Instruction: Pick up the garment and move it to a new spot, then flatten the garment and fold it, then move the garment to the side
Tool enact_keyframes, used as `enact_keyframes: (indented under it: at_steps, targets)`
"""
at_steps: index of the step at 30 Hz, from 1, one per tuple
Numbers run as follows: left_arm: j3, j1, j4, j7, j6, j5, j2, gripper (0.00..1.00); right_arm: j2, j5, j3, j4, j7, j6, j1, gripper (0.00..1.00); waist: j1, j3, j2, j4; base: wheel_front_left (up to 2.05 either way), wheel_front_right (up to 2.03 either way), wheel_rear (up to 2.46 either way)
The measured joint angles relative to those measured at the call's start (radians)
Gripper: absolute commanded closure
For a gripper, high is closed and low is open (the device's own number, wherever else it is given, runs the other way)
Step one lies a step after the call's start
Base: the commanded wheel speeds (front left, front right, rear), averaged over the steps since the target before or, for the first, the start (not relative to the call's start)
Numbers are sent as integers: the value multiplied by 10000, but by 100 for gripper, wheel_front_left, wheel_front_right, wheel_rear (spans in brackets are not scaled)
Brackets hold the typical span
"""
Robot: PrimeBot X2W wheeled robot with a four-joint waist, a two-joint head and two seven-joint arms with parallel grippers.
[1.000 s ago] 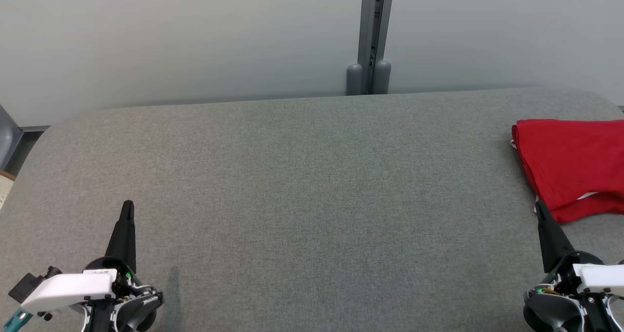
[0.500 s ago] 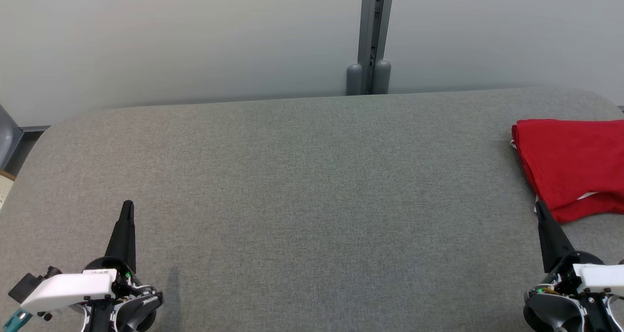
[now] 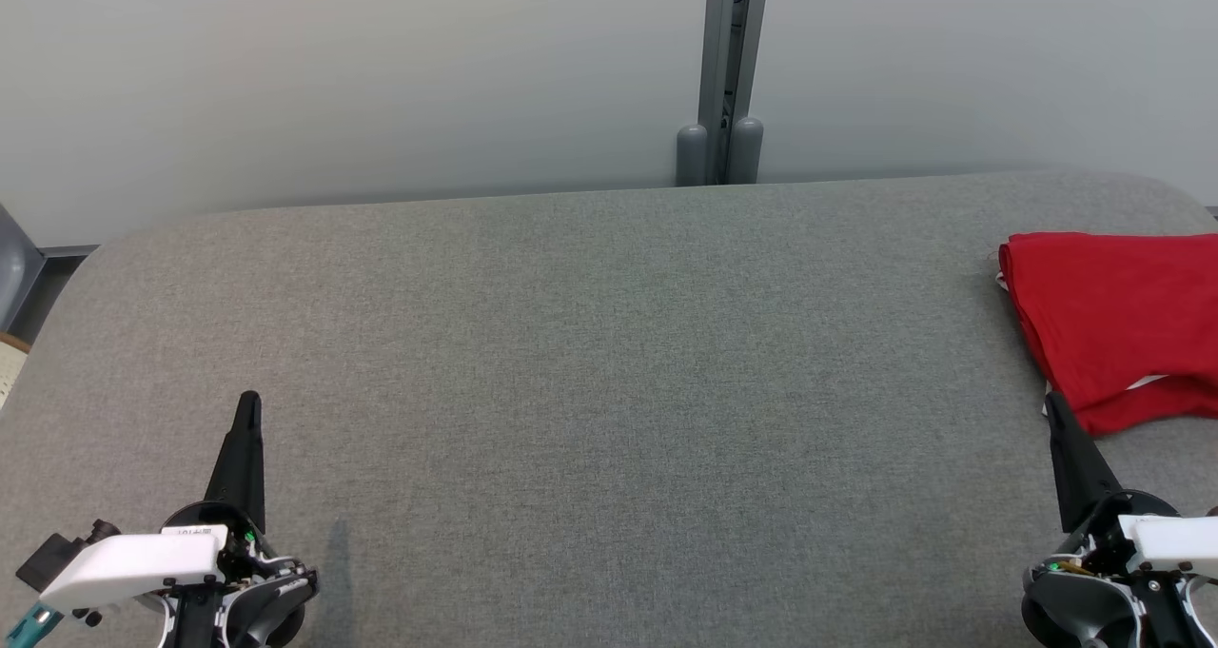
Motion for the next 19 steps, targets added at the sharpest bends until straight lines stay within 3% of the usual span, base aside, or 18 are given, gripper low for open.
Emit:
enact_keyframes:
  at_steps: [19]
  targets:
    - [12, 0, 0, 15, 0, 13, -8, 100, 0, -2, -8, 0, 2, 0, 0, 100, 0, 0, 0, 0, 0, 0, 0]
